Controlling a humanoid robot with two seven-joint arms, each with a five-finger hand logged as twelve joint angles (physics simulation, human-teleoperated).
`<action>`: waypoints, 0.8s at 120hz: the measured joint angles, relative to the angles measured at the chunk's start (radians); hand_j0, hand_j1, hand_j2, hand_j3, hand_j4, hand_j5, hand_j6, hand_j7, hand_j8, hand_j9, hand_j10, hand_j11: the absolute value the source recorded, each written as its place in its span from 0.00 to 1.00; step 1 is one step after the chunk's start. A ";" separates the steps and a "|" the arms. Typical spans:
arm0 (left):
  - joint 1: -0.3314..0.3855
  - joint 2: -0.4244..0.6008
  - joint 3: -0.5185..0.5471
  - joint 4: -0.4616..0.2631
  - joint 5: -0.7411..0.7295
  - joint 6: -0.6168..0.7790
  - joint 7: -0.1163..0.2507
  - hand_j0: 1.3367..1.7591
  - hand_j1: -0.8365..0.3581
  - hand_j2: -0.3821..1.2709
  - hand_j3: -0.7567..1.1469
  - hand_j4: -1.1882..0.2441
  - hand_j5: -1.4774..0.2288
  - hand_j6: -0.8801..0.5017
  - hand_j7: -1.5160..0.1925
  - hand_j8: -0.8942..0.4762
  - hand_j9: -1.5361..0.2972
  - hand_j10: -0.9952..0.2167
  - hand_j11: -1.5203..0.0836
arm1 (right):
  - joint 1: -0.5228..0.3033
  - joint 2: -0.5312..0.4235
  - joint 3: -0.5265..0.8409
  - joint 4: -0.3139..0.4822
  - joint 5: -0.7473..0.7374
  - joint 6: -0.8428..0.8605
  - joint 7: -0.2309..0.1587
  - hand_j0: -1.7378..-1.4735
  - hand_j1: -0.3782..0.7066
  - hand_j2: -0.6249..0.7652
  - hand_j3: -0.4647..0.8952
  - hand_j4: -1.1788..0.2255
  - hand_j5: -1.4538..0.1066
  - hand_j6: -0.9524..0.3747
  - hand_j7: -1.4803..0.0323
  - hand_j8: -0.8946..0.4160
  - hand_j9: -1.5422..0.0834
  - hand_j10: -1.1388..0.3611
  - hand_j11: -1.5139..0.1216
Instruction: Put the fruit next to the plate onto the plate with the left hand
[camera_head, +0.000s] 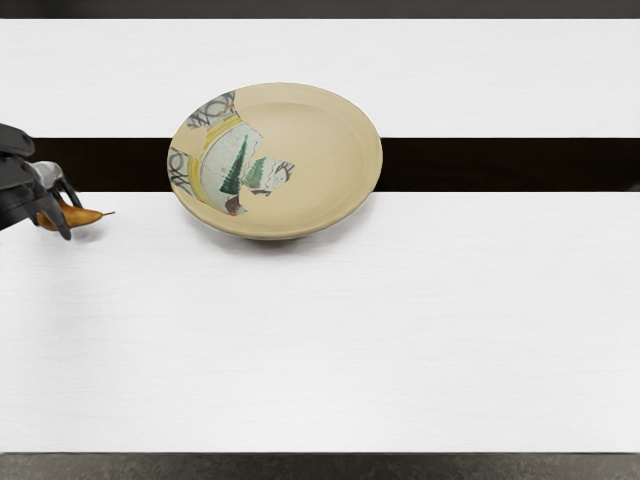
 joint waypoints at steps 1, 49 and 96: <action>-0.006 0.005 -0.001 -0.001 -0.003 0.000 0.000 0.73 0.35 0.48 0.41 0.43 0.20 0.32 0.25 0.35 0.23 0.27 0.24 | 0.000 0.000 0.000 0.000 0.000 0.000 0.000 0.30 0.03 0.45 0.34 0.84 0.93 0.72 0.98 0.68 0.95 0.76 0.93; -0.065 0.126 -0.378 0.007 -0.095 0.000 0.000 0.73 0.33 0.50 0.40 0.42 0.18 0.33 0.24 0.37 0.22 0.29 0.22 | 0.000 0.000 0.000 0.000 0.000 0.000 0.000 0.30 0.03 0.45 0.34 0.84 0.93 0.72 0.98 0.68 0.95 0.76 0.93; 0.041 0.041 -0.814 0.105 0.100 -0.041 -0.003 0.75 0.43 0.42 0.40 0.41 0.27 0.31 0.34 0.35 0.31 0.27 0.33 | 0.000 0.000 0.000 0.000 0.000 0.000 0.000 0.30 0.03 0.45 0.34 0.84 0.93 0.72 0.98 0.68 0.95 0.76 0.93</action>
